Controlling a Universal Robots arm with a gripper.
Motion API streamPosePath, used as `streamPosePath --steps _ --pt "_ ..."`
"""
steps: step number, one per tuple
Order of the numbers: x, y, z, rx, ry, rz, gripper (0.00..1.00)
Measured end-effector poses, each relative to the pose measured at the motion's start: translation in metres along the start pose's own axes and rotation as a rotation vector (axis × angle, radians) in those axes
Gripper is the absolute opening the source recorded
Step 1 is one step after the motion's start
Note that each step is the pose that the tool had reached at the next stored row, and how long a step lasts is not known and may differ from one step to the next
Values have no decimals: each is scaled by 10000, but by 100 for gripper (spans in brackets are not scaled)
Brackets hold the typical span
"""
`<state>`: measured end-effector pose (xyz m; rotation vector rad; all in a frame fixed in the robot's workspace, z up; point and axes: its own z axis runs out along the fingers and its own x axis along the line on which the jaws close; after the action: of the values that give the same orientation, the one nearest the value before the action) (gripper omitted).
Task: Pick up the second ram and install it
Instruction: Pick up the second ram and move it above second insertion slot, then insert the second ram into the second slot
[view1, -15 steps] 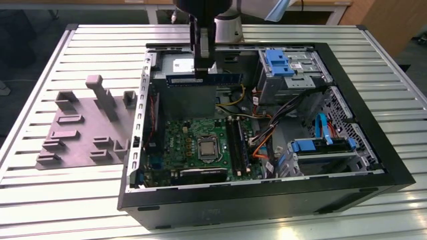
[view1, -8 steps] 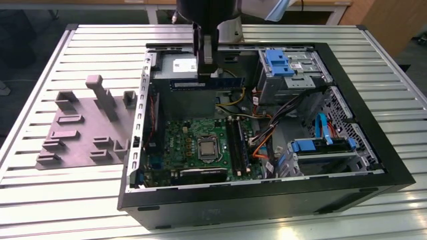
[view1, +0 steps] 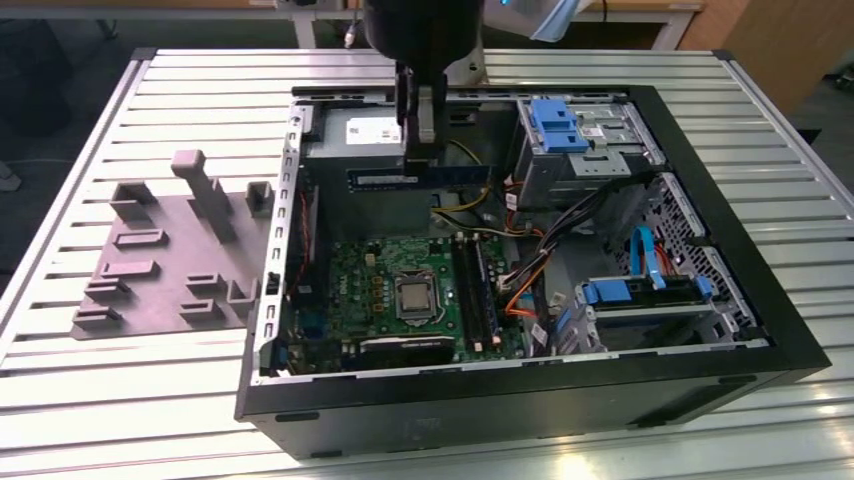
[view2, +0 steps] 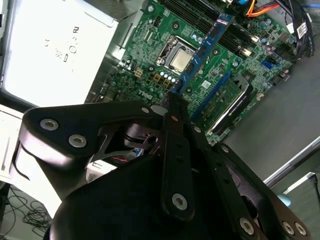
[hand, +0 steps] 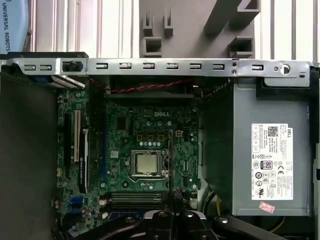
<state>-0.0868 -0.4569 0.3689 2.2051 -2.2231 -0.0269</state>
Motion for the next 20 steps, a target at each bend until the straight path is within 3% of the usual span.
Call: streamPosePath --steps 12,20 --pt "151 -79 98 -6 -2 -1 12" --pt "160 -90 116 -7 -8 -1 12"
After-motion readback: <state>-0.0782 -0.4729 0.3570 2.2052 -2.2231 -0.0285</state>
